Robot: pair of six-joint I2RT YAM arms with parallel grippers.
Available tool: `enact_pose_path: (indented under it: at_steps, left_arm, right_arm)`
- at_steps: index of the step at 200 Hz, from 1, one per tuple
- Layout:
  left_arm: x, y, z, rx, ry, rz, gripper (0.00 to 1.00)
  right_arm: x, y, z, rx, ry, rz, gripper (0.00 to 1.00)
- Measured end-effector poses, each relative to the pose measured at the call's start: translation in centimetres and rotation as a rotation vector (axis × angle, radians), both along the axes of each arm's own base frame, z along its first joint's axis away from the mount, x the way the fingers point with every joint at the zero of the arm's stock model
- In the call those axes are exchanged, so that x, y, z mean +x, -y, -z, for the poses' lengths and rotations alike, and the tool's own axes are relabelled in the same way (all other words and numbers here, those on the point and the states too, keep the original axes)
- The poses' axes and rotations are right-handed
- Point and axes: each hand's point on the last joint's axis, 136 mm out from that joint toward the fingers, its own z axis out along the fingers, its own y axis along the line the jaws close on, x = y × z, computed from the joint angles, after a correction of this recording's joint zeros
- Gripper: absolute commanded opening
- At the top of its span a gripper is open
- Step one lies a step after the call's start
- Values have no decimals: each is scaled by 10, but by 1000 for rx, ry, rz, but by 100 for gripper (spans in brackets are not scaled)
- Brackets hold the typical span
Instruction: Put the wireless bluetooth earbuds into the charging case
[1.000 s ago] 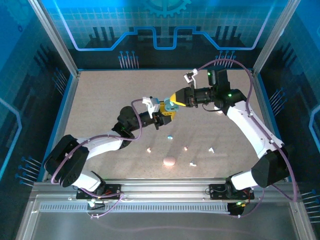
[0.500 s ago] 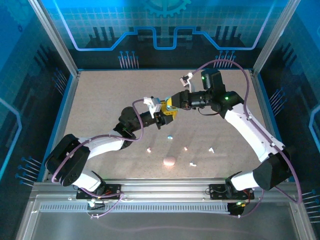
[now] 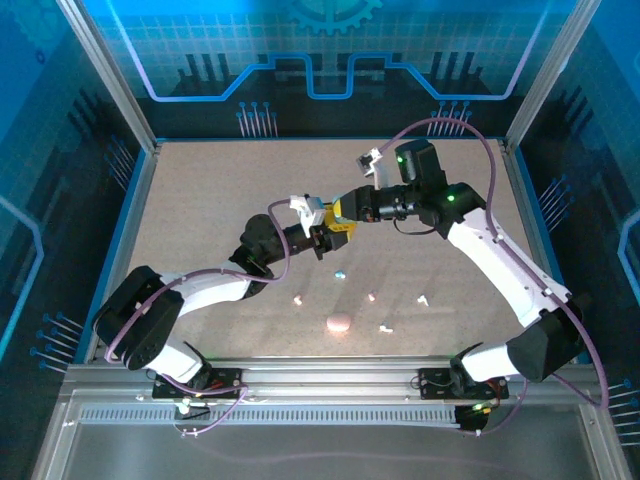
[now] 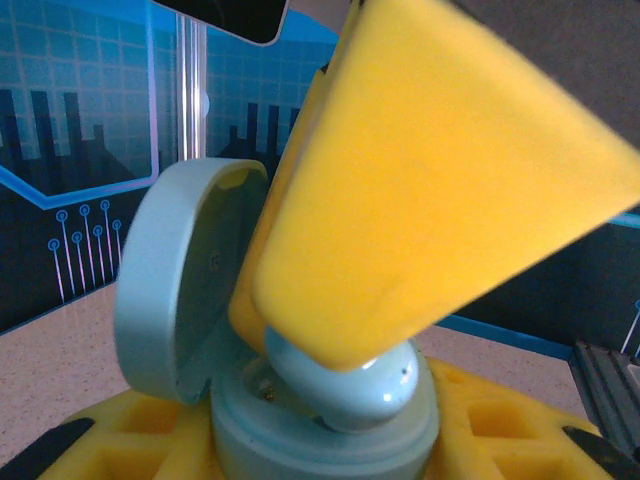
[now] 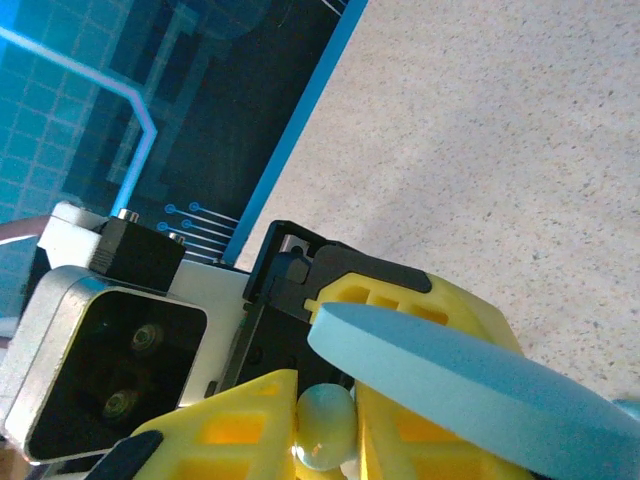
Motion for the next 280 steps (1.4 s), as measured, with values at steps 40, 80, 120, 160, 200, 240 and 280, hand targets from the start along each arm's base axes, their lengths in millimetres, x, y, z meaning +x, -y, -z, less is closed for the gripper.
enact_pose_path:
  at_steps: [40, 80, 120, 160, 200, 240, 280]
  left_arm:
    - [-1, 1, 1, 3, 1, -1, 36]
    - [0, 1, 1, 4, 1, -1, 36]
    - [0, 1, 1, 7, 1, -2, 36]
    - [1, 0, 1, 12, 16, -11, 36]
    - [1, 0, 0, 15, 27, -13, 36]
    - [1, 0, 0, 16, 30, -14, 36]
    - [1, 0, 0, 23, 44, -16, 36]
  right_arm:
    - [0, 3, 3, -43, 19, 7, 25]
    - [0, 4, 3, -63, 31, 10, 31]
    - [-2, 5, 0, -70, 32, 10, 43]
    - [-4, 6, -6, -71, 29, 20, 52]
    - [-7, 9, -12, -71, 28, 31, 56]
    - [-12, 10, -21, -50, 40, 26, 43]
    - [-11, 12, -16, -69, 20, 37, 33]
